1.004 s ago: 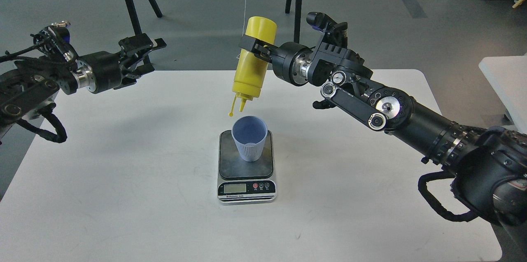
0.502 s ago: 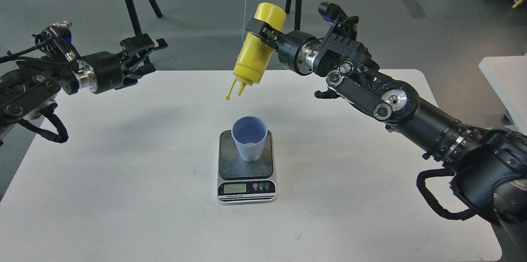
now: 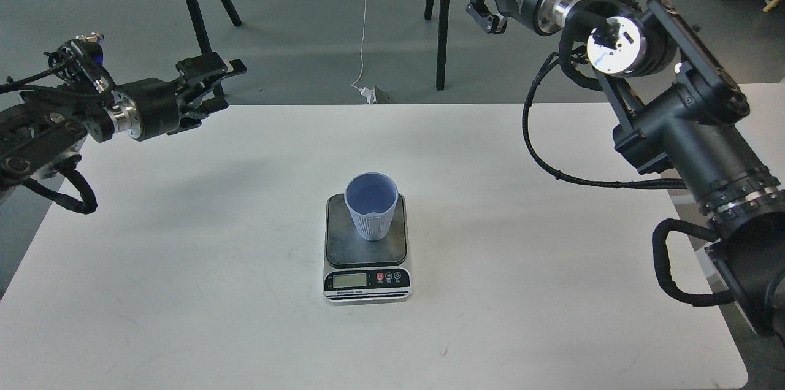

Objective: Pour seasoning into cup on scale with both arms
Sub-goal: 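Raise the bottle away from the cup and turn it upright, then lower the yellow bottle back onto the table beside the scale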

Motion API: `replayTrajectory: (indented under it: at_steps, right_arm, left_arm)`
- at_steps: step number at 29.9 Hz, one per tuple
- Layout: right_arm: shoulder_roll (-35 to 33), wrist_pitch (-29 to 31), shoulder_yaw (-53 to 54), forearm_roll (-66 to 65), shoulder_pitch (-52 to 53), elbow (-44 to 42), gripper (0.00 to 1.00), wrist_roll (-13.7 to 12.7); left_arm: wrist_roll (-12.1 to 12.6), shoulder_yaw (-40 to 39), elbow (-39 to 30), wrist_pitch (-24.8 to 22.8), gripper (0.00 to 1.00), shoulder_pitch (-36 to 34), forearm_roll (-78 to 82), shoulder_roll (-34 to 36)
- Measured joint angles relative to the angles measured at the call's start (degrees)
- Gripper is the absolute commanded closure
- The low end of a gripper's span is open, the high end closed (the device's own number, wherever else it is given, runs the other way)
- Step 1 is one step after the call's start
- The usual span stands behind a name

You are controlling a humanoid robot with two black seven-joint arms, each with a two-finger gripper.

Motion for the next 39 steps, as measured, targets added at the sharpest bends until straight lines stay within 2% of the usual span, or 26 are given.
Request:
replayTrajectory:
  at_steps: [8,12,18,21,29,39]
  right_arm:
    - [-9.22,1.35,5.20,27.59,-10.38,1.27,0.96,-5.31]
    - [-11.67,6.65,5.44,35.36,-18.52,4.09,0.96,-6.58]
    - [-11.78,18.10,5.43,38.60,-31.14,9.10,0.94,-6.69]
    - [-10.34,20.77,5.43,39.98,-36.27,9.81,0.94,-6.68]
    - [-6.91,22.57,5.39,41.51,-46.74,9.56,0.93,-6.69]
    - [-3.39,22.59,4.45,41.07,-51.50,8.20,0.89,-6.68]
  left_arm:
    - [0.00,0.02,-0.01,0.00,0.00,0.22,0.03,0.22]
    - [-0.01,0.13,-0.01,0.00,0.00,0.28,0.13,0.32]
    - [-0.01,0.28,-0.01,0.00,0.00,0.32,0.17,-0.05]
    - [-0.01,0.34,-0.01,0.00,0.00,0.50,0.17,-0.17]
    - [-0.01,0.37,-0.01,0.00,0.00,1.69,0.25,-0.17]
    - [-0.01,0.37,-0.01,0.00,0.00,1.96,0.33,-0.45]
